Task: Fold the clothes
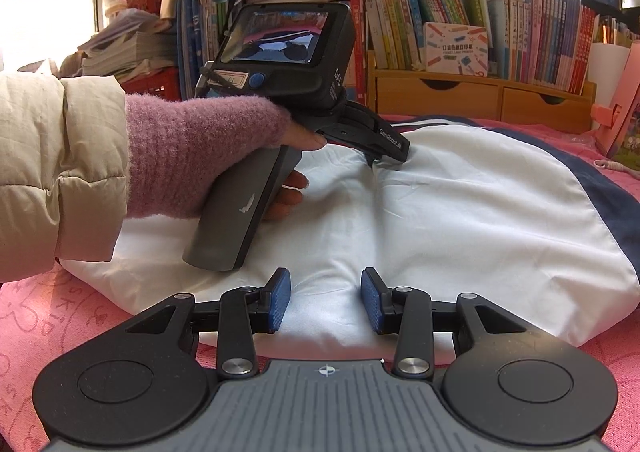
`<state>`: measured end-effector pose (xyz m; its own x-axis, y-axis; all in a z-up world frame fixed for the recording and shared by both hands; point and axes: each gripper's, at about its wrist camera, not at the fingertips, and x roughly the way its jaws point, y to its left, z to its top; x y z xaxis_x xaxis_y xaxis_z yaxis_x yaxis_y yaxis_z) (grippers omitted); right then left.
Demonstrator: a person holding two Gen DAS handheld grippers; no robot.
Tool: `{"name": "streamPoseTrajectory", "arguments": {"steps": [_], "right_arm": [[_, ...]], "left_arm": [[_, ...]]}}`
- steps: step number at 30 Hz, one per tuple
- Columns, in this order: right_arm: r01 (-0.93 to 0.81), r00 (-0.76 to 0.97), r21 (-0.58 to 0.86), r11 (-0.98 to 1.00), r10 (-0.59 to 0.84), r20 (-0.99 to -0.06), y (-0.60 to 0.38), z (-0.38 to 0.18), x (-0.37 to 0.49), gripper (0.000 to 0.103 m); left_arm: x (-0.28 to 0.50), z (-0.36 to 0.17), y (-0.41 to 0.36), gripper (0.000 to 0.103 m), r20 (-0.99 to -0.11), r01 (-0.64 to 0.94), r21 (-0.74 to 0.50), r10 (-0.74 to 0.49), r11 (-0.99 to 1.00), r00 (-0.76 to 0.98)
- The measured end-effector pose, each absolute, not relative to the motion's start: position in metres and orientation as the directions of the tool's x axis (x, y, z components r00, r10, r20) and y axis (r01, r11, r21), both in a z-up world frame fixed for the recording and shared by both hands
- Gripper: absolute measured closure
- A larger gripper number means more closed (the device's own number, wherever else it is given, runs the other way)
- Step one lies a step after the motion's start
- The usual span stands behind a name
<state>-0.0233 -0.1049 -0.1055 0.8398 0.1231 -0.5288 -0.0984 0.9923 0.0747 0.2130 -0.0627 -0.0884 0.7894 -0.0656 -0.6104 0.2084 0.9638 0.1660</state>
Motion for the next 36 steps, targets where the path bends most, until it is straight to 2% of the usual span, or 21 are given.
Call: {"name": "streamPoseTrajectory", "arguments": {"steps": [5, 9, 12, 15, 22, 26, 31, 36], "right_arm": [[-0.101, 0.841, 0.064, 0.993, 0.119, -0.529, -0.104, -0.105, -0.023, 0.062], [-0.104, 0.840, 0.063, 0.993, 0.121, -0.528, -0.104, -0.106, -0.023, 0.061], [-0.105, 0.840, 0.063, 0.993, 0.122, -0.529, -0.104, -0.106, -0.023, 0.061], [-0.104, 0.840, 0.062, 0.993, 0.121, -0.529, -0.103, -0.105, -0.024, 0.060], [-0.104, 0.840, 0.057, 0.993, 0.119, -0.530, -0.100, -0.104, -0.024, 0.060], [-0.110, 0.838, 0.049, 0.993, 0.119, -0.533, -0.097, -0.103, -0.023, 0.056], [-0.116, 0.836, 0.047, 0.992, 0.124, -0.534, -0.096, -0.102, -0.021, 0.050], [-0.123, 0.835, 0.046, 0.991, 0.129, -0.535, -0.094, -0.101, -0.020, 0.048]], "left_arm": [[0.213, -0.075, -0.060, 0.000, -0.678, 0.210, 0.112, -0.080, 0.971, 0.731], [0.204, -0.056, -0.046, 0.000, -0.731, 0.263, -0.039, -0.207, 0.964, 0.650], [0.188, -0.035, -0.037, 0.000, -0.725, 0.307, -0.123, -0.297, 0.944, 0.622], [0.166, -0.014, -0.037, 0.004, -0.727, 0.372, -0.117, -0.334, 0.921, 0.600], [0.123, 0.002, -0.040, 0.004, -0.777, 0.444, -0.134, -0.372, 0.886, 0.508], [0.115, -0.003, -0.038, 0.003, -0.809, 0.437, -0.161, -0.372, 0.885, 0.456], [0.118, -0.018, -0.032, 0.003, -0.847, 0.383, -0.271, -0.408, 0.883, 0.340], [0.116, -0.027, -0.038, 0.003, -0.875, 0.384, -0.249, -0.377, 0.889, 0.305]]}}
